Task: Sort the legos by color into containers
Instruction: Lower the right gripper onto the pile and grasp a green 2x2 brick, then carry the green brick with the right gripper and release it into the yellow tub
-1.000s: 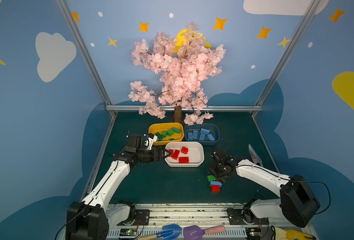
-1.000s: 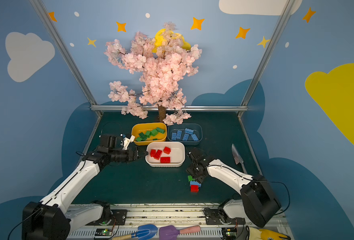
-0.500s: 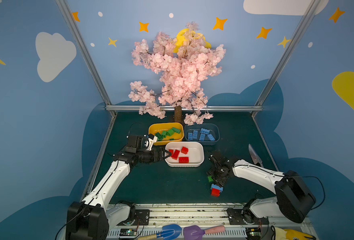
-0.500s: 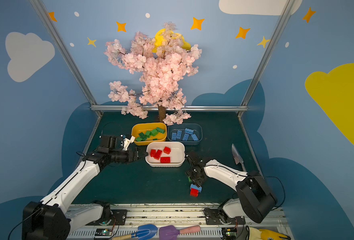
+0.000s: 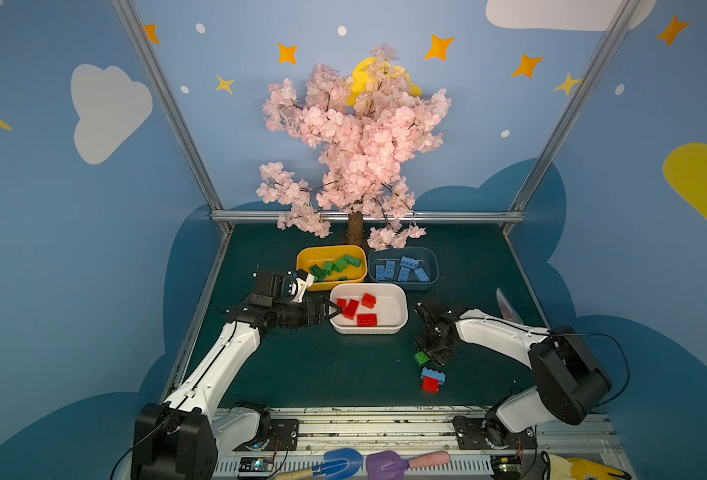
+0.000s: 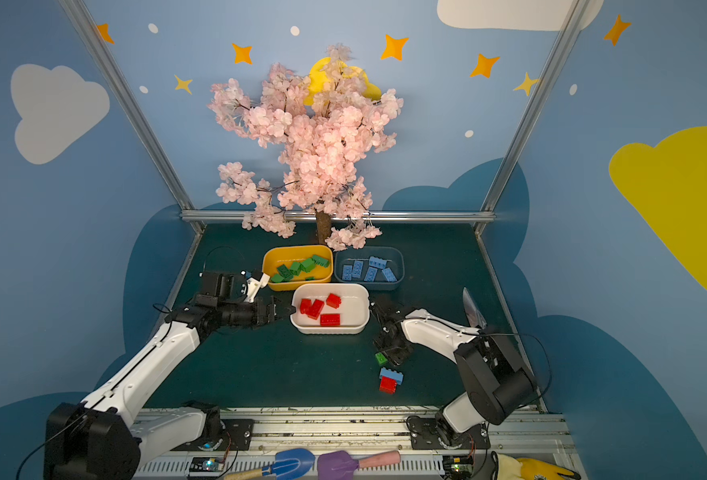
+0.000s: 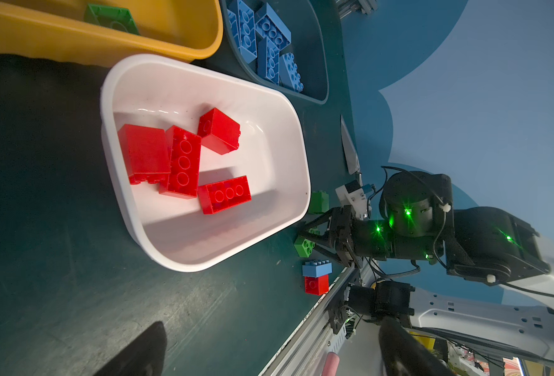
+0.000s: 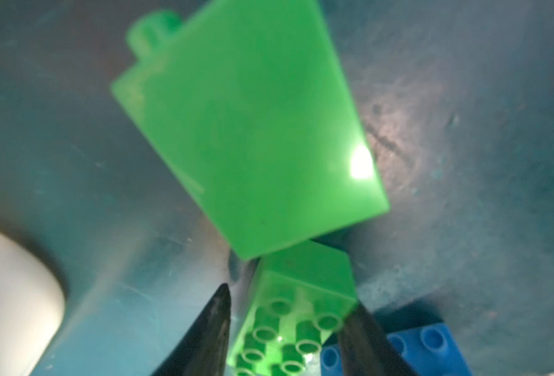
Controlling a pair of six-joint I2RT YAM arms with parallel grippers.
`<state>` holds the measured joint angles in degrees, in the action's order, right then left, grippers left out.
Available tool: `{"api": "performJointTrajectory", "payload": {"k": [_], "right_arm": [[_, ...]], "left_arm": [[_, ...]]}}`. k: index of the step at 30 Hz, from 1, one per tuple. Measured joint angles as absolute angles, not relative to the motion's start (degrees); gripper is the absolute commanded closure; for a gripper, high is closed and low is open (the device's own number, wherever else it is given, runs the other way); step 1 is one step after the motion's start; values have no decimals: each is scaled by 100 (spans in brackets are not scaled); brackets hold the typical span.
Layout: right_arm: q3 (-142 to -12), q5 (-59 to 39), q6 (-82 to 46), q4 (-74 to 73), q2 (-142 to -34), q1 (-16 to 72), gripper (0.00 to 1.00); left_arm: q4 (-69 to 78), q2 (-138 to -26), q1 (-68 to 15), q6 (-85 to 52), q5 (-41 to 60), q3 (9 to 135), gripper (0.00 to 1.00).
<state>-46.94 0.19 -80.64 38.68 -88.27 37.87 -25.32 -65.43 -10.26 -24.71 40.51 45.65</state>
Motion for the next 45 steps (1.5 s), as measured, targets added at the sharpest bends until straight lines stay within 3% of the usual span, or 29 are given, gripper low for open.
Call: {"api": "performJointTrajectory", "payload": {"k": [8,15,20,36,45], "right_arm": [[-4862,193,-7773,4058,-8919,3872,79],[-5662,569,-6851,4458,-8114,3820,79],[-6766,460,-5763,4215,-8141,3951,80],[-11024,-80,-3413,3854,-11966,4259,79],[-12088,16,-2357,3706,-13091,4278,76]], "left_arm": [[-2679,-6420,-980,-2416,4032,4519,1],[-2982,-6331,-784,-2237,4003,4589,0],[-3133,-6331,-541,-2139,4005,4748,0],[-3310,-6287,-274,-2080,4056,4886,0],[-3304,-6206,-228,-2088,4093,4864,0]]}}
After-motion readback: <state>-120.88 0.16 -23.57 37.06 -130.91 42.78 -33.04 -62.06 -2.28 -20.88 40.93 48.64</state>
